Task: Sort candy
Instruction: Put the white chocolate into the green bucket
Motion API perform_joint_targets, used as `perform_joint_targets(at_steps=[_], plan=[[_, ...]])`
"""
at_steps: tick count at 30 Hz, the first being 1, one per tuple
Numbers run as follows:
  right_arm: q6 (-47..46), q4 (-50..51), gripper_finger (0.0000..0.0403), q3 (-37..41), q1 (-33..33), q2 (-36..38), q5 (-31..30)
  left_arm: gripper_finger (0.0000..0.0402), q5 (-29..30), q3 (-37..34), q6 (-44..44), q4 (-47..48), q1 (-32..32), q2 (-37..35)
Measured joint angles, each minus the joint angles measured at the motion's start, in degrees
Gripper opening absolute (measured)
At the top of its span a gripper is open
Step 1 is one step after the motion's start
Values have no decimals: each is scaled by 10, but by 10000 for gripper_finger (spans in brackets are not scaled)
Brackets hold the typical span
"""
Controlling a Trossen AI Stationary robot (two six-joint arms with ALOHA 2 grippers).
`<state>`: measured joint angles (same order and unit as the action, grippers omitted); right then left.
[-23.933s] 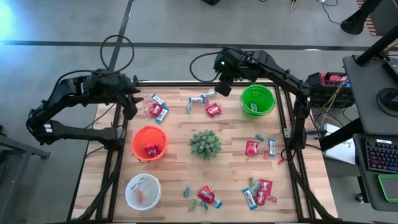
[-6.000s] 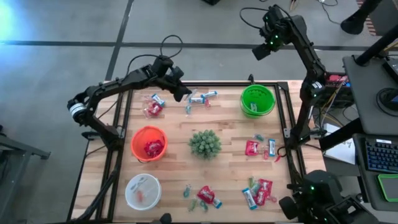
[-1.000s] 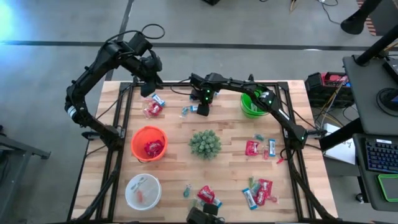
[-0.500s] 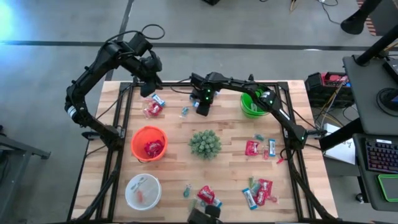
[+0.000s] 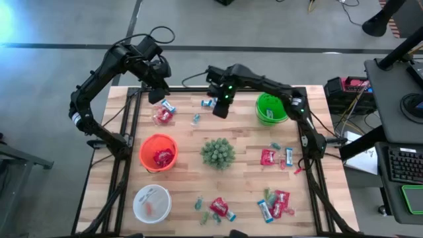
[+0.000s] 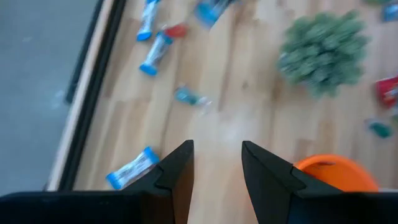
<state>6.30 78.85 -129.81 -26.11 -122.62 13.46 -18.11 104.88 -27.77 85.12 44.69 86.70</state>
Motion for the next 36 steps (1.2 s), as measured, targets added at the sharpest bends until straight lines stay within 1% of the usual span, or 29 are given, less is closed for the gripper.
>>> perform_joint_targets(at_steps=[1, 3, 9, 11, 19, 23, 28, 36], plan=[[-4, 9, 11, -1, 0, 13, -1, 116, 10, 0, 0, -1, 0, 0], [-14, 23, 11, -1, -1, 35, -22, 116, 17, 0, -1, 0, 1, 0], [-53, 107, 11, 0, -3, 96, -131, 116, 17, 0, -2, 0, 0, 0], [-68, 112, 11, 4, -5, 113, -155, 116, 17, 0, -2, 0, 0, 0], [-114, 112, 12, 20, -21, 170, -167, 116, 17, 0, -4, 5, 0, 0], [-126, 112, 12, 44, -34, 195, -195, 116, 17, 0, -4, 14, 0, 0], [-143, 112, 12, 105, -61, 240, -196, 116, 17, 0, -4, 19, 0, 0], [-171, 113, 12, 269, -92, 329, -195, 116, 17, 0, -4, 19, 0, 0]])
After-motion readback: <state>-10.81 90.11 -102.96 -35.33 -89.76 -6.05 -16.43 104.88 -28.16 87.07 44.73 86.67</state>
